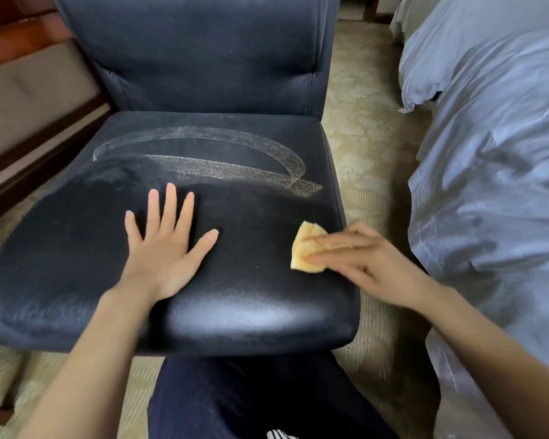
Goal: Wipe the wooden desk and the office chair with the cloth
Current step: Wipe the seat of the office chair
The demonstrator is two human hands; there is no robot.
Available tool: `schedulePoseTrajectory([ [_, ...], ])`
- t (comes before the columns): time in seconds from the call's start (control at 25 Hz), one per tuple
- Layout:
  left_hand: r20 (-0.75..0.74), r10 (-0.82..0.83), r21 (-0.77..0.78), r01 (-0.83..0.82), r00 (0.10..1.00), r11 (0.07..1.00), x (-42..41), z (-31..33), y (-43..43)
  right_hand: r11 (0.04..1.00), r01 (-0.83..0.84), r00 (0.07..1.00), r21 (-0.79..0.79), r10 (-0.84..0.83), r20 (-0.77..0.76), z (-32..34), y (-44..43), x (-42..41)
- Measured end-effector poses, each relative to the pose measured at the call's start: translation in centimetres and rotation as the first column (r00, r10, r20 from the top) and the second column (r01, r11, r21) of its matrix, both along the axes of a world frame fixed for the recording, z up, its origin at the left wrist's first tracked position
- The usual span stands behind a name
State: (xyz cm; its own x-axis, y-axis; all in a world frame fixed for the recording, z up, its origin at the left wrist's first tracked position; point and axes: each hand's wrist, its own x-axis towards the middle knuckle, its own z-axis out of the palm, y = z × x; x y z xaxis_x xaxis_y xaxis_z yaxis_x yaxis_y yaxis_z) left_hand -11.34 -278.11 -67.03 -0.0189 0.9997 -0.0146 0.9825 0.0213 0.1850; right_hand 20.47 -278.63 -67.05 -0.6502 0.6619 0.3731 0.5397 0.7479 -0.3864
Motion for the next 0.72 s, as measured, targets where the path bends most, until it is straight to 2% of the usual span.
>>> schedulePoseTrajectory([
  [0.16, 0.009, -0.074, 0.063, 0.073, 0.997, 0.995, 4.7, -0.5, -1.1, 0.999, 0.049, 0.999, -0.01, -0.049, -0.022, 0.3, 5.6, -1.1],
  [0.32, -0.074, -0.053, 0.099, 0.06, 0.996, 0.993, 6.8, -1.4, -1.2, 0.957, 0.287, 0.957, -0.032, -0.288, -0.032, -0.5, 8.3, -2.9],
  [0.4, -0.09, -0.037, 0.111, 0.047, 0.995, 0.993, 6.7, -1.6, -1.2, 0.938, 0.346, 0.936, -0.03, -0.347, -0.062, -1.2, 7.0, -3.3],
  [0.56, -0.08, -0.048, 0.114, 0.057, 0.996, 0.992, 6.2, -1.7, -1.3, 0.967, 0.253, 0.951, 0.028, -0.243, -0.193, -2.6, 0.4, -2.1],
  [0.72, -0.097, -0.044, 0.121, 0.056, 0.994, 0.991, 5.8, -1.8, -1.5, 0.968, 0.232, 0.931, 0.096, -0.193, -0.309, -5.5, -6.6, -1.1],
])
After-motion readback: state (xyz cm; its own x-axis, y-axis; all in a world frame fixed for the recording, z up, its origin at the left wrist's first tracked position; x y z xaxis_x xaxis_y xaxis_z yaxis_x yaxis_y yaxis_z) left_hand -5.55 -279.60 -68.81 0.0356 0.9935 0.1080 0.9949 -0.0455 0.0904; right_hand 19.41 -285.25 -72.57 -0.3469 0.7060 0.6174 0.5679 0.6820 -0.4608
